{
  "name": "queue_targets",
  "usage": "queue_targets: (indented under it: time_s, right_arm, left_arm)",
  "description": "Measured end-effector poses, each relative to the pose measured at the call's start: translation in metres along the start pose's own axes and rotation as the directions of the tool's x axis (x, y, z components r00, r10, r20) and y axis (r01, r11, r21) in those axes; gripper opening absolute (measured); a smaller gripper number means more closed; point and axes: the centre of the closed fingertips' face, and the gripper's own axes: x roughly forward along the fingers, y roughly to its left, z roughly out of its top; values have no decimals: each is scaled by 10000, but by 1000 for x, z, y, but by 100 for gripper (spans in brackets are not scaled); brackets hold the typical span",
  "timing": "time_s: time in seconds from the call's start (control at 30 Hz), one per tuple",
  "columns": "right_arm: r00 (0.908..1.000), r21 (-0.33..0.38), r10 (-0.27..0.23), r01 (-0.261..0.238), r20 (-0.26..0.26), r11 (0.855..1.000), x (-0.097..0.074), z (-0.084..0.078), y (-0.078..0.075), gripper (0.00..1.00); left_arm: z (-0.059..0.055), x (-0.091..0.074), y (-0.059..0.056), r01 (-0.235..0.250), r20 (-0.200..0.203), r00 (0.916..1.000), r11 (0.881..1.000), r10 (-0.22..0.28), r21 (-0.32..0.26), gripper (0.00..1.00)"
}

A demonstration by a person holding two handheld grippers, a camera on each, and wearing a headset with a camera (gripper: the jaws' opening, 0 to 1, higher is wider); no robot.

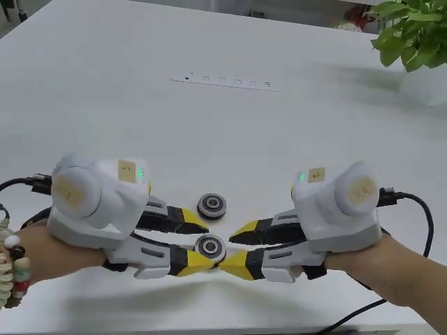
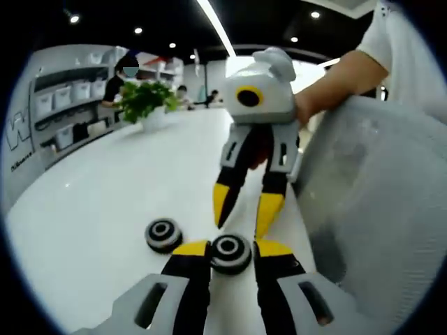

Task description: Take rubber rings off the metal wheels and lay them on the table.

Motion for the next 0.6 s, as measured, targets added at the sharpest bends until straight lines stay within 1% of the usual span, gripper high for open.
queue_targets:
  time_s: [0.13, 0.23, 0.27, 0.37, 0.4, 0.6]
  right_arm:
    - [9999, -146, 34, -36, -116, 9999, 2, -2, 2, 22]
    - [9999, -258, 25, -29, -170, 9997, 4, -1, 4, 22]
    - [9999, -282, 17, -22, -165, 9996, 4, -1, 4, 21]
    - [9999, -264, -29, 25, -152, 9996, 4, -1, 3, 20]
    - [9999, -184, 2, -4, -105, 9998, 4, 0, 3, 20]
    - [9999, -98, -113, 112, -77, 9999, 5, 0, 1, 19]
  left_arm:
    - [0, 2, 2, -31, -4, 10000, 10000, 31, -41, 22]
    - [-4, 4, 4, -116, -127, 9999, 9999, 115, -48, 21]
    - [-2, 5, 4, -95, 22, 10000, 9999, 95, -52, 20]
    - [-4, 4, 6, -224, -68, 9997, 9997, 224, 14, 17]
    - [-6, 3, 9, -302, -166, 9994, 9993, 306, 233, 17]
    - [-5, 6, 8, -268, -104, 9996, 9994, 270, 229, 15]
